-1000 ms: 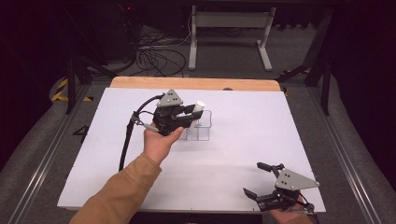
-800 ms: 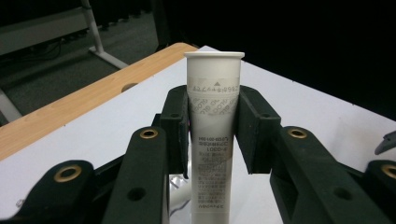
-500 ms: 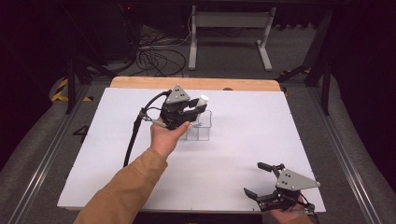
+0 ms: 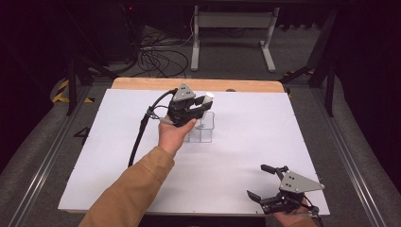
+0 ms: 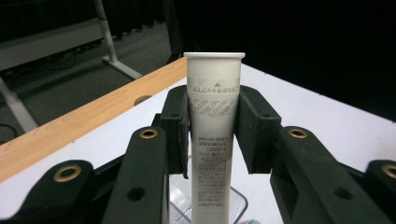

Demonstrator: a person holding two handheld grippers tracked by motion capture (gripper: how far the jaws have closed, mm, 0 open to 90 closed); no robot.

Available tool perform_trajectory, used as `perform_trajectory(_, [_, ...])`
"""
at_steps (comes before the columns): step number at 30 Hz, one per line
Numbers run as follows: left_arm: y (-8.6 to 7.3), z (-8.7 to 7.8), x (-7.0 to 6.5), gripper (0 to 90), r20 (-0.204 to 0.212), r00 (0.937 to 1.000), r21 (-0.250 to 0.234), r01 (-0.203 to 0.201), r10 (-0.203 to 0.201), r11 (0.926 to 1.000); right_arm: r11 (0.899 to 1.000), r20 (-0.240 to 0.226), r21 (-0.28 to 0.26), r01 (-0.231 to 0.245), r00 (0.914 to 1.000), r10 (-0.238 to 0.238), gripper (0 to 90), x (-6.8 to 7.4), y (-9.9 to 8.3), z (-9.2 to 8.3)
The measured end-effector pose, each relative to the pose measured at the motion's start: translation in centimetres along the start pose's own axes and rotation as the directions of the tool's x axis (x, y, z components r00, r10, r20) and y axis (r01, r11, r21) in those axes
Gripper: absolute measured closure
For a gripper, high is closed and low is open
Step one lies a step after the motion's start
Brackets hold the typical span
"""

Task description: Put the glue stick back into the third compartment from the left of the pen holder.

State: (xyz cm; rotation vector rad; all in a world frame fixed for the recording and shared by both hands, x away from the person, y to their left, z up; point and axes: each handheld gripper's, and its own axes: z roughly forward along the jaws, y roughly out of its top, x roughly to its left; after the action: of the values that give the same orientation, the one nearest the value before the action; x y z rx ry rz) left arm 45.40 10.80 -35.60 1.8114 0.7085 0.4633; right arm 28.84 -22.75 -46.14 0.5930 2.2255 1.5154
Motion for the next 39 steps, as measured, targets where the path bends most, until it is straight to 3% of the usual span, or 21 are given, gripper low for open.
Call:
perform_trajectory(15, [-0.3, 1.6, -0.1, 66.8, 0.004, 0.9999, 0.014, 0.013, -0.014, 0.9998, 1.000, 0.000, -0.002, -0.005, 1.0000, 0.005, 5.8, 0.0, 0.0, 0.0])
perform_trajectory(21, [-0.5, 2.1, 0.2, 66.7, 0.025, 0.9987, 0.020, 0.045, -0.046, 0.9988, 1.000, 0.001, -0.002, 0.002, 1.0000, -0.002, 5.8, 0.0, 0.0, 0.0])
perform_trajectory(29, [-0.8, 2.5, 0.2, 65.8, 0.014, 0.9992, 0.039, 0.038, -0.038, 0.9985, 1.000, 0.000, -0.004, 0.002, 1.0000, -0.002, 5.8, 0.0, 0.0, 0.0])
perform_trajectory(34, [-0.6, 1.9, 0.1, 39.7, -0.022, 0.9996, 0.017, 0.015, -0.015, 0.9997, 1.000, -0.001, -0.004, 0.003, 1.0000, -0.003, 5.8, -0.1, 0.0, 0.0])
perform_trajectory(39, [-0.3, 1.0, 0.0, 33.9, -0.026, 0.9995, 0.005, -0.016, 0.016, 0.9999, 1.000, -0.004, -0.001, -0.003, 1.0000, 0.003, 5.8, 0.0, 0.0, 0.0])
